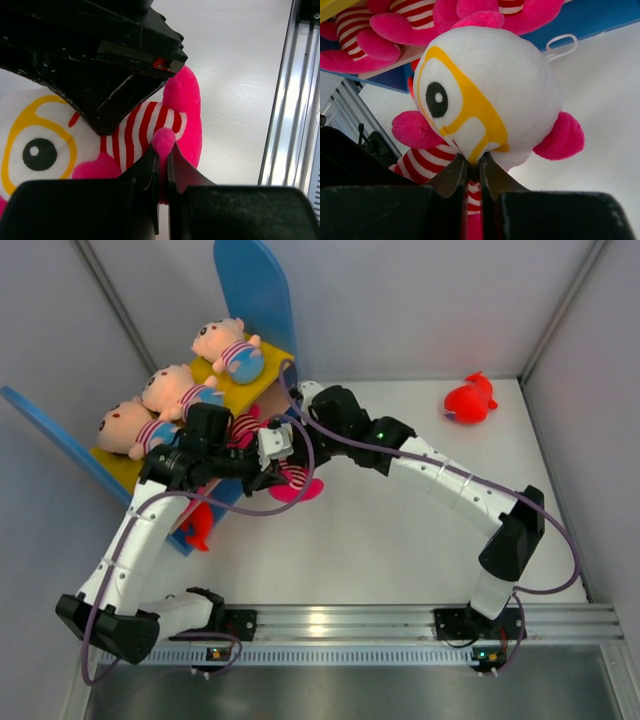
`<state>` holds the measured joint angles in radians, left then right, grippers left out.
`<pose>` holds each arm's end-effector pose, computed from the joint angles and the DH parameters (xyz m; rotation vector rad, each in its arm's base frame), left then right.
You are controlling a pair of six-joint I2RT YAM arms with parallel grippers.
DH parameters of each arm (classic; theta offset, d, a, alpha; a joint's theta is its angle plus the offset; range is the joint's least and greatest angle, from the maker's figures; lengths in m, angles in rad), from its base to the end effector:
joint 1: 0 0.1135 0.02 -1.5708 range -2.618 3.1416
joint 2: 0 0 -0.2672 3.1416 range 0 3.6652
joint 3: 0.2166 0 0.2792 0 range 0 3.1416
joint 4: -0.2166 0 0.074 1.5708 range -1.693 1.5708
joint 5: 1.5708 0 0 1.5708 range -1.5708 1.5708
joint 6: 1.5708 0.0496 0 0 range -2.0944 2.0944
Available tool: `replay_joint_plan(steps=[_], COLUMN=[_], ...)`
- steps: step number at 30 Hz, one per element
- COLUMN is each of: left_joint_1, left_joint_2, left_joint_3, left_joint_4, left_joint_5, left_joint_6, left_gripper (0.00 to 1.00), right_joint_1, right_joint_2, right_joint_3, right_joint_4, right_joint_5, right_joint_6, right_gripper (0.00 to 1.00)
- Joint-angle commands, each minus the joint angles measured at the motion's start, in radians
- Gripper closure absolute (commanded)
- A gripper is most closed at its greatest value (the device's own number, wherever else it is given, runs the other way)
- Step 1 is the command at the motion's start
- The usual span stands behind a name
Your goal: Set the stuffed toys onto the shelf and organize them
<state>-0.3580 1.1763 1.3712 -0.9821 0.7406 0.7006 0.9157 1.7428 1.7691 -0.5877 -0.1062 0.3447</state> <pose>0.2236 -0.1194 0.3935 1.3972 1.6987 -0.6778 0.2646 0.3530 0.3783 -0.6972 2.1407 0.8292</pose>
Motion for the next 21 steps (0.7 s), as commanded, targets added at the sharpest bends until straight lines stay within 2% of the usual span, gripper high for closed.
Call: replay_joint_plan(steps=[1, 4, 5, 7, 11, 14, 18, 21], left_joint_1=[-0.009, -0.012, -0.015, -0.016, -0.036, -0.061, -0.067, -0.067], left_joint_2=[0.032, 0.071, 0.081, 0.129, 0.221, 0.27, 0.305, 0.341], left_joint_3=[0.067, 0.124, 0.141, 0.196, 0.288, 0.295, 0.241, 0.242], left_joint_4=[0.008, 0.014, 0.028, 0.083, 0.126, 0.193, 0.347, 0.413], left_joint_5=[0.039, 0.052, 0.049, 0.04, -0.003, -0.084, -0.176, -0.185], left_joint_6=[0.01, 0.052, 0.05, 0.031, 0.057, 0.076, 0.065, 0.051], left_gripper=[1.0, 1.0, 1.0, 1.0, 1.0, 1.0, 1.0, 1.0], right_joint_1=[0.003, -0.027, -0.062, -0.113, -0.303, -0.392, -0.448, -0.465], right_joint_2=[-0.061, -0.107, -0.153, -0.248, -0.423, -0.526, -0.574, -0.572], right_joint_3=[0.032, -0.052, -0.086, -0.207, -0.46, -0.545, -0.569, -0.591], right_joint_4=[0.072, 0.065, 0.068, 0.084, 0.149, 0.155, 0.112, 0.126], right_joint_5=[0.018, 0.14, 0.16, 0.195, 0.207, 0.24, 0.281, 0.234], right_joint_6=[0.022, 0.057, 0.095, 0.164, 0.25, 0.258, 0.234, 0.223], right_gripper=[0.91, 0.65, 0.54, 0.48, 0.47, 0.47, 0.47, 0.47])
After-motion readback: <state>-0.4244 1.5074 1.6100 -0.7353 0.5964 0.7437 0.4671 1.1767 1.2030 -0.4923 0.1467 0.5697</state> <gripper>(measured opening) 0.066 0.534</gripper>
